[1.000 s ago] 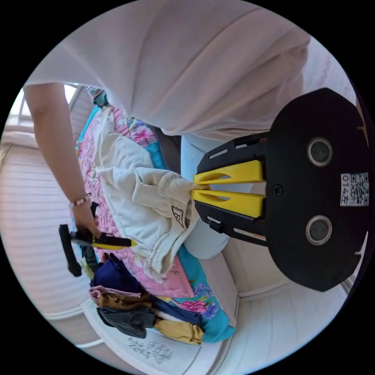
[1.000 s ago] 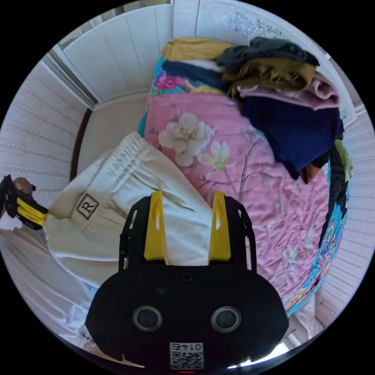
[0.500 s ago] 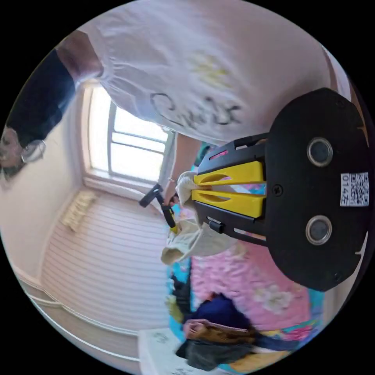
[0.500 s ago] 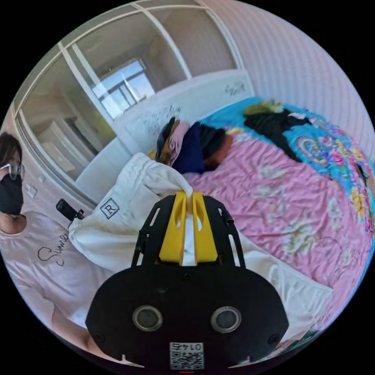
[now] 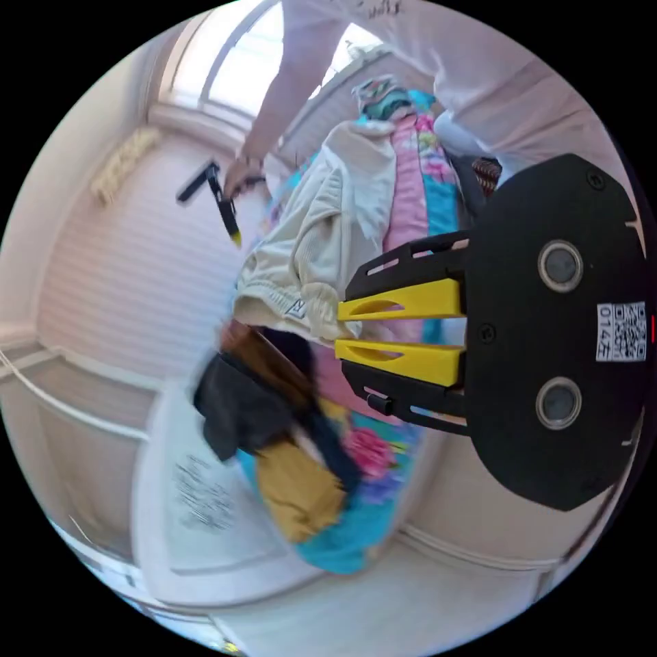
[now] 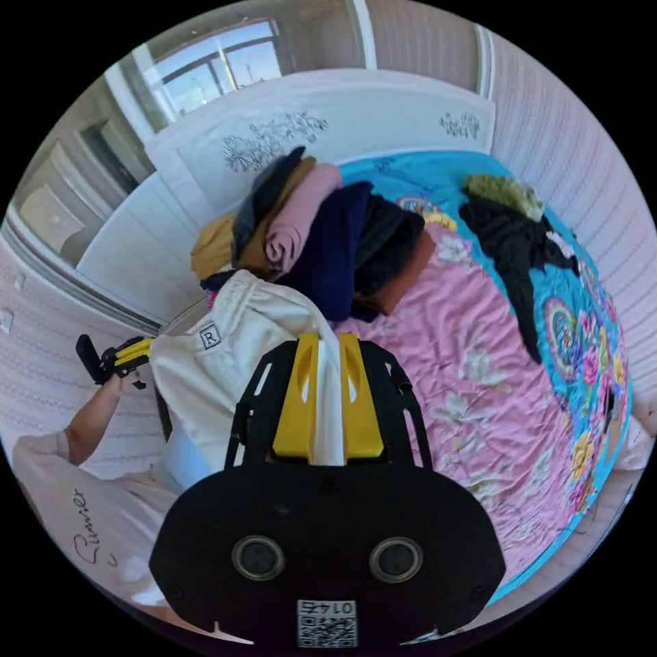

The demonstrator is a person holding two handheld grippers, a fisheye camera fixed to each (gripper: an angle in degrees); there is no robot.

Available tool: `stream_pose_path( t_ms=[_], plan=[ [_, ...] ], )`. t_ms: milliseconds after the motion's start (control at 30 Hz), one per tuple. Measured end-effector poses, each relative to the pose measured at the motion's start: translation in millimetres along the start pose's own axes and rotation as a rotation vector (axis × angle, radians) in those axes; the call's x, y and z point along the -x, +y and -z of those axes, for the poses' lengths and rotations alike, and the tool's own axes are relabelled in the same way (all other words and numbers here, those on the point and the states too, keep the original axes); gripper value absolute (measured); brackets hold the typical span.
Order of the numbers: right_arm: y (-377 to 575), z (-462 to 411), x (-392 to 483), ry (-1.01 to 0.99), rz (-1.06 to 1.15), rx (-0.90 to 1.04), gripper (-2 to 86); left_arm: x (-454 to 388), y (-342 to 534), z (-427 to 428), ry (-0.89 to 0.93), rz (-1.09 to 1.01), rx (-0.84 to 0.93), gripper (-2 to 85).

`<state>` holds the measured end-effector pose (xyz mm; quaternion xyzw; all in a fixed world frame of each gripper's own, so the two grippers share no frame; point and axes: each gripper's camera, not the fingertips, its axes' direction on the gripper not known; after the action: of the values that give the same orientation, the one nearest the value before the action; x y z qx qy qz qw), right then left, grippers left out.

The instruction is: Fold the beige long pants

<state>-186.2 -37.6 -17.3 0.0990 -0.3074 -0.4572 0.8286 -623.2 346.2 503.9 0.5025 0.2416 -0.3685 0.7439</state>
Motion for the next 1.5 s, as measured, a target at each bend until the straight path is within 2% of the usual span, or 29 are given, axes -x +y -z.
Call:
stream_pose_path(
  t_ms=[67,133,233,467,600,667,767,867,933,1000,1067,1200,1333,1500],
  plan=[
    [40.4,-17.0,-10.8,-0.069,-0.013,0.022,7.7,7.9,20.9,-24.2,-0.006,0.068,0.139,-0.4],
    [92.6,-15.9,-21.9,-0.023,-0.021,0.033,8.2,-4.2,33.7,-26.4,0.028,0.001,0.111,-0.6],
    [194.0,6.7,-47.4,0.113,-0.106,0.033,8.4,-32.4,28.4,-29.9,-0.015,-0.105,0.098,-0.2],
    [429.4,75.8,-113.3,0.284,-0.671,-0.033,11.0,-127.9,-38.5,-61.7,0.087,-0.435,-0.007,7.0],
    [509.5,108.1,-137.3,0.360,-0.878,-0.088,16.8,-175.9,-66.0,-125.8,0.165,-0.550,0.102,10.1],
    [540.7,119.7,-149.9,0.380,-0.991,-0.100,20.9,-196.6,-71.6,-154.9,0.144,-0.616,0.164,10.9],
    [604.3,134.8,-163.5,0.324,-1.210,-0.206,23.4,-219.7,-73.5,-205.3,0.062,-0.651,0.320,11.3],
    [666.6,139.0,-173.8,0.239,-1.387,-0.304,22.6,-236.6,-75.4,-226.1,-0.032,-0.667,0.326,10.5],
    [696.1,138.1,-181.7,0.203,-1.466,-0.316,19.2,-247.6,-78.2,-234.1,-0.073,-0.682,0.342,10.0],
    [731.5,142.4,-188.0,0.088,-1.545,-0.466,12.5,-259.2,-84.0,-240.5,-0.093,-0.706,0.365,8.7],
    [746.8,149.3,-191.9,0.044,-1.555,-0.536,10.1,-264.7,-89.8,-242.7,-0.085,-0.717,0.380,7.6],
    [760.4,174.4,-196.4,0.062,-1.456,-0.538,4.0,-273.0,-101.3,-243.1,-0.080,-0.732,0.384,5.5],
    [781.4,212.2,-187.5,0.047,-1.366,-0.649,2.4,-282.4,-107.1,-233.7,-0.073,-0.775,0.361,4.0],
    [837.3,286.8,-145.2,0.153,-1.260,-0.691,1.9,-274.1,-109.5,-193.4,0.090,-0.773,0.337,3.6]
  ],
)
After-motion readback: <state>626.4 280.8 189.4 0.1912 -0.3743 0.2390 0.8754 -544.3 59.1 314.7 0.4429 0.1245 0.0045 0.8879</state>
